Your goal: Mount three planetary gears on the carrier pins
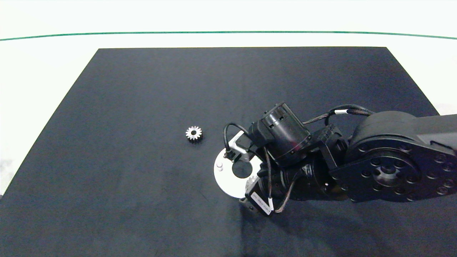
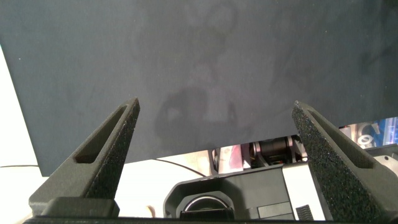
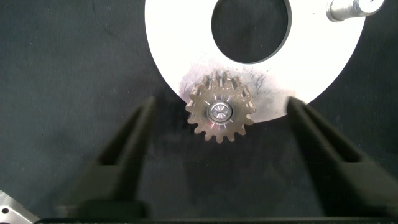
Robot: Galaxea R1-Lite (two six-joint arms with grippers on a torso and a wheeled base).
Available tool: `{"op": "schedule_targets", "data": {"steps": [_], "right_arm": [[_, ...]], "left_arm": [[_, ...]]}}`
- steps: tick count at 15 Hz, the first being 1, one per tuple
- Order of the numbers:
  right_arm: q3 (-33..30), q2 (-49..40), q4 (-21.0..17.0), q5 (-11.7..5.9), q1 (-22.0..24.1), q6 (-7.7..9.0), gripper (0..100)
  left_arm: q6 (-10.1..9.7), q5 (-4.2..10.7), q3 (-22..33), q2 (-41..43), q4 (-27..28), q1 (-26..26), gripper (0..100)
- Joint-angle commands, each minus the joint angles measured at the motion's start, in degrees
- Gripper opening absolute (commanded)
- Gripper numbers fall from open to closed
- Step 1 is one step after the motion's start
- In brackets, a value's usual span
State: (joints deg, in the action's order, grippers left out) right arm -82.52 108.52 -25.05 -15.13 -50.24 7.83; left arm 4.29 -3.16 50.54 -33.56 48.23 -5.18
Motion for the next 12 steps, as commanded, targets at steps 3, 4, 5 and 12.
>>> {"op": "schedule_targets", "data": {"steps": [3, 4, 5, 12], "right_arm": [[2.36, -4.55, -0.26, -0.08, -0.3, -0.09, 100], [3.06, -5.95, -0.26, -0.08, -0.3, -0.09, 100], [4.12, -8.76, -0.52, 0.01, -0.39, -0.09, 100], [5.7, -14.48, -3.6, -0.16, 8.67, 0.0, 100]], "left_arm": [[0.37, -0.01, -0.09, -0.28, 0.29, 0.0, 100], [0.37, -0.01, -0.01, -0.28, 0.2, 0.0, 100], [0.37, -0.01, -0.01, -0.28, 0.2, 0.0, 100], [0.37, -0.01, -0.09, -0.19, 0.2, 0.0, 100]]}}
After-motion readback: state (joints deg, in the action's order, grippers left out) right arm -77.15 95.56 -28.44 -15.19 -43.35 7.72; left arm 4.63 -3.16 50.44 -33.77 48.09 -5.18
